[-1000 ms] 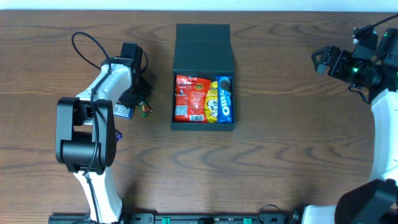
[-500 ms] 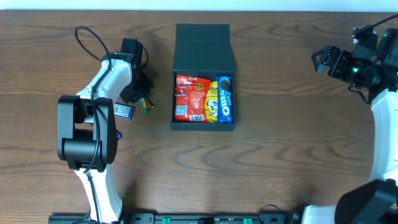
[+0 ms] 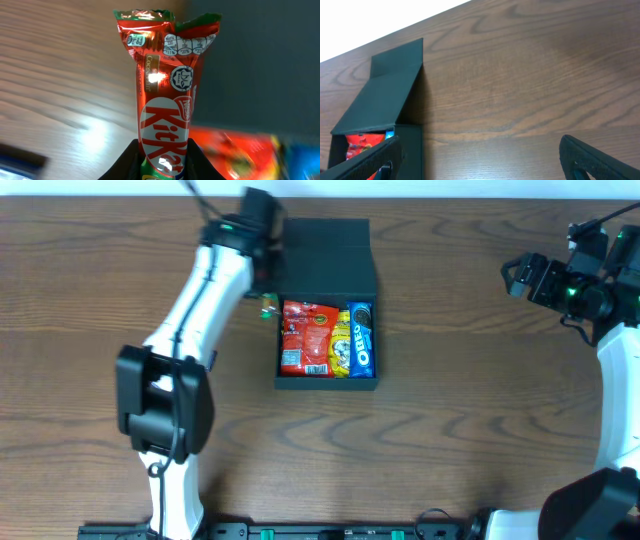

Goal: Pack container
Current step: 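Lower the KitKat bar into the box beside the Oreo pack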

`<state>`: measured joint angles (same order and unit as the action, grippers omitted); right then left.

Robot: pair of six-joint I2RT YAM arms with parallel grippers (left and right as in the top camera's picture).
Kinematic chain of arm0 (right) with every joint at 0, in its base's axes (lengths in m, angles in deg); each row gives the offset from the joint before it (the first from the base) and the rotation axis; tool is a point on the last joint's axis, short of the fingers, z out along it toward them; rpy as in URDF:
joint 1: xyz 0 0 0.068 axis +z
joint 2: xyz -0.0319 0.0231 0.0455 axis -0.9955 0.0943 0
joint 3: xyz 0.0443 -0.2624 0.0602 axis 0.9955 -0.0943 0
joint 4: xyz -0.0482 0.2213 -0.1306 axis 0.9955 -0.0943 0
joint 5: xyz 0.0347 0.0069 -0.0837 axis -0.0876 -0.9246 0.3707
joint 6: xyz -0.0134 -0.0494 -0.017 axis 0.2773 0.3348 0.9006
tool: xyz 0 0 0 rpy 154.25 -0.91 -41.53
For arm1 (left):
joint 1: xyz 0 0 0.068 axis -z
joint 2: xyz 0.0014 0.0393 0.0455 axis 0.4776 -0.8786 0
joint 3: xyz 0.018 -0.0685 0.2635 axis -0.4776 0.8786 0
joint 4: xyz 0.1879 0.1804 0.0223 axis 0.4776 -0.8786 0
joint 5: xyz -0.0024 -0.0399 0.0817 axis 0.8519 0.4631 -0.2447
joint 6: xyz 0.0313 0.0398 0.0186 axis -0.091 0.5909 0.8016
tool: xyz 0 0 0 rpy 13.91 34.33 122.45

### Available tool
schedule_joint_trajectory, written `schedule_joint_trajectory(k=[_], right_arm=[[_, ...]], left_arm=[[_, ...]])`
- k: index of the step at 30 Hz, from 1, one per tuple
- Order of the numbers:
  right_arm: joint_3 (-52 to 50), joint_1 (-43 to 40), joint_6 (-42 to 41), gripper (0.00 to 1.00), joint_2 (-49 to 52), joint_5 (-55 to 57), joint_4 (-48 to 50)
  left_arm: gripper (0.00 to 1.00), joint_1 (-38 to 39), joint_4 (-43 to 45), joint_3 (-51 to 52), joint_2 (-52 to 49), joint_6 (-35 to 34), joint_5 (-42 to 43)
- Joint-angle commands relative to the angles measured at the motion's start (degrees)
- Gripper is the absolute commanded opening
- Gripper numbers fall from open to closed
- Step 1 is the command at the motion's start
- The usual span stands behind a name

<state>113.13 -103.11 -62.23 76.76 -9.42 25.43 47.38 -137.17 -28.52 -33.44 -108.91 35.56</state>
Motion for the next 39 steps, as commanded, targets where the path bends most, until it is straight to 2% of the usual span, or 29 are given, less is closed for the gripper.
schedule_joint_trajectory(k=[1,12,23,35,36,39], right_arm=[[0.17,-0.37,0.15,0.99,-1.11,-0.37,0.46],[0.17,-0.37,0.44,0.99,-1.11,-0.37,1.42],[0.17,-0.37,0.81,0.99,-1.11,-0.39,0.15],[0.17,-0.37,0.79,0.99,-1.11,-0.39,0.0],[0.17,-0.37,0.79,0.99,-1.11,-0.39,0.0],[0.17,-0.37,0.79,0.99,-1.11,-0.39,0.02]], left_arm=[[0.22,5.62,-1.64,-0.74,-0.46,1.9,-0.39],[0.24,18.75,-1.07,-0.74,-0.57,0.72,0.17],[0.2,19.21,-2.47,-0.35,-2.25,-8.66,1.29],[0.19,18.99,-3.87,-0.35,-5.33,-8.92,0.87],[0.21,18.99,-3.87,-0.35,-5.33,-8.92,0.61],[0.37,18.99,-3.91,-0.35,-5.33,-8.9,0.63]])
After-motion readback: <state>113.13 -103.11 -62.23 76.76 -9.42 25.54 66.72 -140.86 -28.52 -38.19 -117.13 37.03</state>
